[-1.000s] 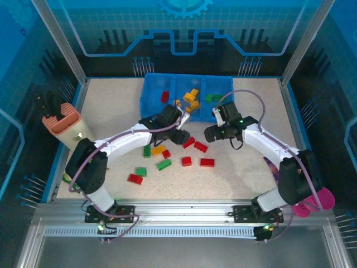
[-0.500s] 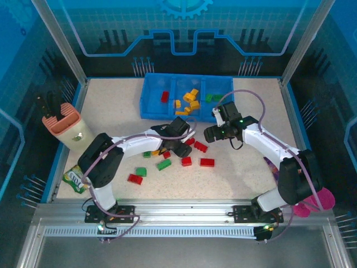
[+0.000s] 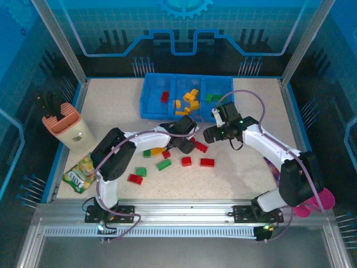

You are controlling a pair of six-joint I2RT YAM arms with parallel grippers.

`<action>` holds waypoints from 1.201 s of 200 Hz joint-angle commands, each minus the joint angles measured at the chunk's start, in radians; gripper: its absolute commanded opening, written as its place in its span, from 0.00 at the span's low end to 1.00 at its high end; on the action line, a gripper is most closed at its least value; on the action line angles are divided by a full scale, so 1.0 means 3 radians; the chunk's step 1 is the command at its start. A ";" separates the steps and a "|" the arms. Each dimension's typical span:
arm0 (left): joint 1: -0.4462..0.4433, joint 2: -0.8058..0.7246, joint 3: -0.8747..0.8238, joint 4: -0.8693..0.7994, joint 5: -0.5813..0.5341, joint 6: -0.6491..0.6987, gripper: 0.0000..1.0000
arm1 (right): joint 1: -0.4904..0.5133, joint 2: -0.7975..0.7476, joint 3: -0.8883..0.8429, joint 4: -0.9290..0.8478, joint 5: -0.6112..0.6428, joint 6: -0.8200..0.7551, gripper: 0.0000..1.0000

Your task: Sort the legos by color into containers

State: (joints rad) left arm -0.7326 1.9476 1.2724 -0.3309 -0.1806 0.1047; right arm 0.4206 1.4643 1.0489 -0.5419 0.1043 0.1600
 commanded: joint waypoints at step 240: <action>0.1422 -0.0601 0.0340 0.0280 -0.0104 -0.1280 0.18 | 0.0046 0.0190 0.0098 0.0129 -0.0036 0.0060 0.93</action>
State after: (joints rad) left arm -0.3550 1.6798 1.3018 -0.2764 -0.2493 -0.1867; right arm 0.4263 1.5284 1.0607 -0.5266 0.1184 0.1638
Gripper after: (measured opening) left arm 0.271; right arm 0.930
